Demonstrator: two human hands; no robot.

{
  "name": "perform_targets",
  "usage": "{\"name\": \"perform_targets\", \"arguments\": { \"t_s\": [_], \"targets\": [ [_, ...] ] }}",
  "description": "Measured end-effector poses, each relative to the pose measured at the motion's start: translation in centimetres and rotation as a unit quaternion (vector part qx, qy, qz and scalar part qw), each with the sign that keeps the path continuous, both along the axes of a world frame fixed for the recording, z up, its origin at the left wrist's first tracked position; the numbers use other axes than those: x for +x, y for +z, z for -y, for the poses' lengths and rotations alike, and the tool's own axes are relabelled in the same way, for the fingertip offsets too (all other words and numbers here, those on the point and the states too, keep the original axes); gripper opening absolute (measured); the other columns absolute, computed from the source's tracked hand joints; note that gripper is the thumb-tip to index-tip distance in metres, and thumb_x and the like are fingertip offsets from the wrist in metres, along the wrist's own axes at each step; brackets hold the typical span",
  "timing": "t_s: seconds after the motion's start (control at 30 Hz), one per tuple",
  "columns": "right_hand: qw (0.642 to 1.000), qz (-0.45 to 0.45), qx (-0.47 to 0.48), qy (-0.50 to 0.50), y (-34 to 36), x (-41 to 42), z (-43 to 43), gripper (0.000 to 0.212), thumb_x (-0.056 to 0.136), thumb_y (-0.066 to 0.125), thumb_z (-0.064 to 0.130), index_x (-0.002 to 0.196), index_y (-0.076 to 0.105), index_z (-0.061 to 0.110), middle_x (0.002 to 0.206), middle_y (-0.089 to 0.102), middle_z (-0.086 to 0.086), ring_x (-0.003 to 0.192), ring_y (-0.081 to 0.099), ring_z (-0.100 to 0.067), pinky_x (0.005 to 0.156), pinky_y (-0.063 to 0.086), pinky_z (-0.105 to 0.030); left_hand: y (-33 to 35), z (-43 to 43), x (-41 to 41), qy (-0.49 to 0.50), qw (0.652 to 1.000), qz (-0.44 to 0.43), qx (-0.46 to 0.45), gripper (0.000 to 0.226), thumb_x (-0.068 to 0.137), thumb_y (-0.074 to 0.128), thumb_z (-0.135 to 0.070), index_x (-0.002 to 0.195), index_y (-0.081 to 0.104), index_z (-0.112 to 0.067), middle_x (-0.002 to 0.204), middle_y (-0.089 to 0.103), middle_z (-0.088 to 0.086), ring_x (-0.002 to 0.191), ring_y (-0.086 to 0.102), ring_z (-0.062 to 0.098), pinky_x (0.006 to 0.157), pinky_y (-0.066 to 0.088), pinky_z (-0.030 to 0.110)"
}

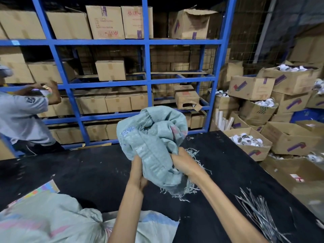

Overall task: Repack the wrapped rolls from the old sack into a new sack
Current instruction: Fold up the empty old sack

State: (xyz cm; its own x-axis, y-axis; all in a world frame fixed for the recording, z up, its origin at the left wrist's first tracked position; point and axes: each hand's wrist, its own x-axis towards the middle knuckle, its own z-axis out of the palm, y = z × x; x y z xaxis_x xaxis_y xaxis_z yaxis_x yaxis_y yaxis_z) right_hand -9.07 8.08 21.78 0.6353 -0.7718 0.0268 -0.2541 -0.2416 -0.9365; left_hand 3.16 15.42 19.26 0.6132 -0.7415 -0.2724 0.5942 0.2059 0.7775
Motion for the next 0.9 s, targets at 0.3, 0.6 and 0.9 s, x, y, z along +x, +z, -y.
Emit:
{"name": "perform_targets", "arguments": {
  "t_s": [0.3,0.6,0.9],
  "targets": [
    [0.965,0.078,-0.031,-0.25,-2.8,0.0,-2.8,0.12,0.058,0.075,0.08,0.153,0.01,0.044,0.159,0.023,0.009,0.143,0.029,-0.017,0.114,0.029,-0.051,-1.5,0.7,0.9,0.073,0.978,-0.171,-0.09,0.036,0.109,0.028,-0.038,0.121,0.052,-0.016,0.108,0.06,0.006,0.088,0.055,0.022,0.09,0.053,0.039],
    [0.904,0.285,0.313,-0.06,-3.1,0.1,0.2,0.102,0.05,0.094,0.051,0.142,0.053,0.028,0.123,0.073,-0.001,0.11,0.071,-0.019,0.09,0.057,-0.039,-2.3,-0.7,-0.2,-0.068,0.987,-0.135,0.048,0.045,0.104,0.039,-0.041,0.113,0.065,-0.006,0.116,0.068,0.019,0.107,0.058,0.035,0.106,0.043,0.049],
    [0.902,0.252,0.314,-0.158,-3.5,0.4,1.1,0.064,0.067,0.092,0.037,0.122,0.068,0.013,0.107,0.077,-0.01,0.097,0.075,-0.026,0.075,0.062,-0.04,-1.5,-0.9,-0.3,-0.182,0.965,-0.153,0.113,0.061,0.105,0.033,-0.042,0.094,0.066,0.007,0.101,0.07,0.031,0.055,0.071,0.04,0.039,0.055,0.047]
  ]
}}
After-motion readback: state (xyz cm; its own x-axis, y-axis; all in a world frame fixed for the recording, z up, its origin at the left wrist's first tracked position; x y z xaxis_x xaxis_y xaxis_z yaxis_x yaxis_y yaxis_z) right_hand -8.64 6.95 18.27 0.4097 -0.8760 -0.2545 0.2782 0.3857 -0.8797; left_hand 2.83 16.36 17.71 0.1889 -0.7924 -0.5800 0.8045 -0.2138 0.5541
